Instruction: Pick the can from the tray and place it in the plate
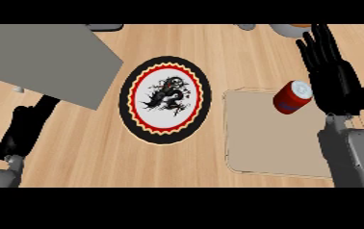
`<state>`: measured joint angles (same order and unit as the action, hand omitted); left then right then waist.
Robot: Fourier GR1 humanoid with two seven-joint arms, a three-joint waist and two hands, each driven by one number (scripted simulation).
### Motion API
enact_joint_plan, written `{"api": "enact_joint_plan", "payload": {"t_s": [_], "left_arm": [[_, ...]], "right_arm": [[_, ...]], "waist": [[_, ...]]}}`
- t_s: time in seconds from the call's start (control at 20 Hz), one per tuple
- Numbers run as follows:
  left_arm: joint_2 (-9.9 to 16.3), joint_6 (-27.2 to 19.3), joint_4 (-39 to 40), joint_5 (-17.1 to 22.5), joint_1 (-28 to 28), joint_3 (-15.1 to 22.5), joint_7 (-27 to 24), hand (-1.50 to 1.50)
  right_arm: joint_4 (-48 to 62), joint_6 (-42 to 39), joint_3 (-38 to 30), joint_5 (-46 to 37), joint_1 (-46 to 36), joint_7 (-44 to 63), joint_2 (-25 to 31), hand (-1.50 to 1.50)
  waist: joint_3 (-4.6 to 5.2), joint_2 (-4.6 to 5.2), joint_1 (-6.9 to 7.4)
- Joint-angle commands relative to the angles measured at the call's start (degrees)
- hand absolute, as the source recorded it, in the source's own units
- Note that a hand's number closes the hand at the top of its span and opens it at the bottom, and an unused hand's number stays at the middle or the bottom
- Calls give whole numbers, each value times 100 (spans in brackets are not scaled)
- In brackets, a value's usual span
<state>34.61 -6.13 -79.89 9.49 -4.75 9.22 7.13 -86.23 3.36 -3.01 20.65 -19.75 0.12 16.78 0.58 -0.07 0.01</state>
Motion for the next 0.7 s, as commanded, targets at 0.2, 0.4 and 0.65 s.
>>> {"api": "enact_joint_plan", "payload": {"t_s": [0.2, 0.4, 0.65], "left_arm": [[-601, -352, -532, -5, -480, -31, -411, 0], [-707, -269, -477, 104, -331, 63, -312, 0], [-1199, -718, -576, -100, -500, 221, -352, 0]], "right_arm": [[271, -2119, 917, 1052, -671, 948, 98, -150], [-779, -2879, 1740, -1371, -1212, -155, 1653, 150], [353, -3436, 1943, -1206, 383, -1499, 1301, -150]], "waist": [[-58, 43, 123], [-1, -114, -11], [-78, 64, -151]]}}
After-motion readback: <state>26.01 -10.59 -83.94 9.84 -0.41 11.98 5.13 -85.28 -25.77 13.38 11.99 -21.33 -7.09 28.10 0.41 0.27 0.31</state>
